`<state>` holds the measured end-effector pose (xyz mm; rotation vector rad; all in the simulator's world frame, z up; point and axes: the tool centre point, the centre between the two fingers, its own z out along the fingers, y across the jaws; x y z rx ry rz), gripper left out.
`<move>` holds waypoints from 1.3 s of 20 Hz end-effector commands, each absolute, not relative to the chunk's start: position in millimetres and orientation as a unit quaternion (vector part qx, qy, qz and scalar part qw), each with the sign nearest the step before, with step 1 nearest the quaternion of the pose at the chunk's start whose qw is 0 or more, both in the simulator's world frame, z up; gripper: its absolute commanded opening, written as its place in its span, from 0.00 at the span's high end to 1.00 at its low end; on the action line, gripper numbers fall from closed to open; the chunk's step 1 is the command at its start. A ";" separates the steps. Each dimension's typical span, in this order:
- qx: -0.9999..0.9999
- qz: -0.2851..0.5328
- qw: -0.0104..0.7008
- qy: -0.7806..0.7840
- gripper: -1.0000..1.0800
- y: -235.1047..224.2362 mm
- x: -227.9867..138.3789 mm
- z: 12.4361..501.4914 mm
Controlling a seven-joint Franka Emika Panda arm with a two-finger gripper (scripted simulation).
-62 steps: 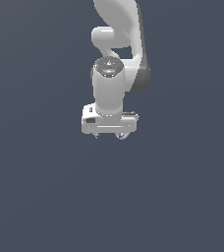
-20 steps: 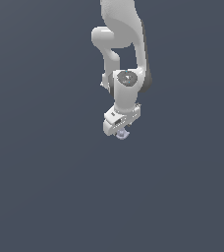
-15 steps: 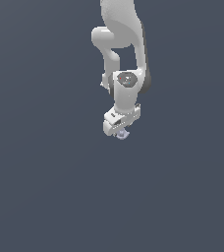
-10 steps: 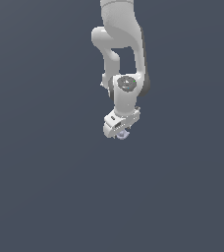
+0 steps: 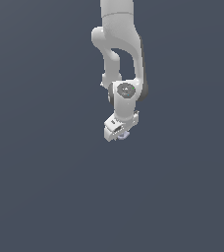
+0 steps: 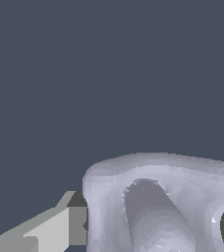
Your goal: Pick up the object and move it to a goal position.
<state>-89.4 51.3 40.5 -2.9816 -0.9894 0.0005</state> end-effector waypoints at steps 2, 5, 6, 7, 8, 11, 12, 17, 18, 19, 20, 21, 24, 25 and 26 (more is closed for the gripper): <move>-0.949 0.000 0.000 -0.315 1.00 51.5 -89.3 39.5; -0.949 0.000 0.000 -0.315 1.00 51.5 -89.3 39.5; -0.949 0.000 0.000 -0.315 1.00 51.5 -89.3 39.5; -0.949 0.000 0.000 -0.315 1.00 51.5 -89.3 39.5; -0.949 0.000 0.000 -0.315 1.00 51.5 -89.3 39.5; -0.949 -0.001 0.000 -0.315 1.00 51.1 -88.9 40.7; -0.949 -0.001 0.000 -0.315 1.00 51.2 -88.7 41.6; -0.949 -0.001 0.000 -0.315 1.00 53.4 -86.6 54.2; -0.949 -0.001 0.000 -0.315 1.00 54.1 -85.8 58.4; -0.949 -0.001 0.000 -0.315 1.00 55.0 -85.0 63.1; -0.949 -0.001 0.000 -0.315 1.00 55.9 -84.1 68.4; -0.949 0.000 0.000 -0.315 1.00 57.2 -83.1 74.0; -0.949 0.000 0.000 -0.315 1.00 60.8 -79.5 94.4; -0.949 0.000 0.000 -0.315 1.00 62.2 -78.2 102.1; -0.949 0.000 0.000 -0.315 1.00 63.7 -76.7 110.4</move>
